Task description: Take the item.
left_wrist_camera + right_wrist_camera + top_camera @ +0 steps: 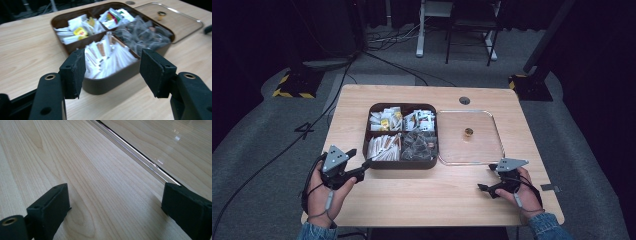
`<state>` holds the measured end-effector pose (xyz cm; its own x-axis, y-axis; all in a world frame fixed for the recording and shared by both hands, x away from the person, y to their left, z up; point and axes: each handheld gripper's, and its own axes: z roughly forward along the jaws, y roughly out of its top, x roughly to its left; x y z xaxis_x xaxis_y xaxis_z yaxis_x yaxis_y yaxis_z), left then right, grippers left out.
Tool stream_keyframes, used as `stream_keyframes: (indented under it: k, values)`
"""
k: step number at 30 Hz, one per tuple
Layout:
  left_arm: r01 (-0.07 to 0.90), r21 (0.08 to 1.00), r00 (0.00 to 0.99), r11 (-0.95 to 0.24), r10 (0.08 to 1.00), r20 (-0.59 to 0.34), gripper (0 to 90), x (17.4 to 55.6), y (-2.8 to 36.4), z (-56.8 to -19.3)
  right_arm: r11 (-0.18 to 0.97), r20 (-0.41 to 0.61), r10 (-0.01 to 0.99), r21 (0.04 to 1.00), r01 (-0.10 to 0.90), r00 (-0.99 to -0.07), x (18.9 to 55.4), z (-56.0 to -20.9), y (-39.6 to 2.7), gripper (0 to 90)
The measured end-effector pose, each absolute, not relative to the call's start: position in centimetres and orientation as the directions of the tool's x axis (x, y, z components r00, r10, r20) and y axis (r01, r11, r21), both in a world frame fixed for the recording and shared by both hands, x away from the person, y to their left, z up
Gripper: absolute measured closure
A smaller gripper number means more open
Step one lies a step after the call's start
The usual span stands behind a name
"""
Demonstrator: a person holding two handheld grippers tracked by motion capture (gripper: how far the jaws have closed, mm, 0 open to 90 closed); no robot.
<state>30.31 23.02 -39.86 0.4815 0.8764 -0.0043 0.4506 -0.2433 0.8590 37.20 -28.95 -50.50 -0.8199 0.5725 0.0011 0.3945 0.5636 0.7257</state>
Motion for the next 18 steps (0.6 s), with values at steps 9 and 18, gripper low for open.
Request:
stream_keyframes:
  k: [9,18]
  values:
    - [0.462,0.855,0.448,-0.235,0.894,0.004,38.3,31.8,23.0,-38.2,0.563,0.001,0.572,0.726,0.394,-0.820,37.2,-50.5,-28.9,7.8]
    - [0.442,0.875,0.464,-0.194,0.885,-0.038,38.0,33.6,23.1,-36.5,0.563,0.001,0.572,0.726,0.394,-0.820,37.2,-50.5,-28.9,7.8]
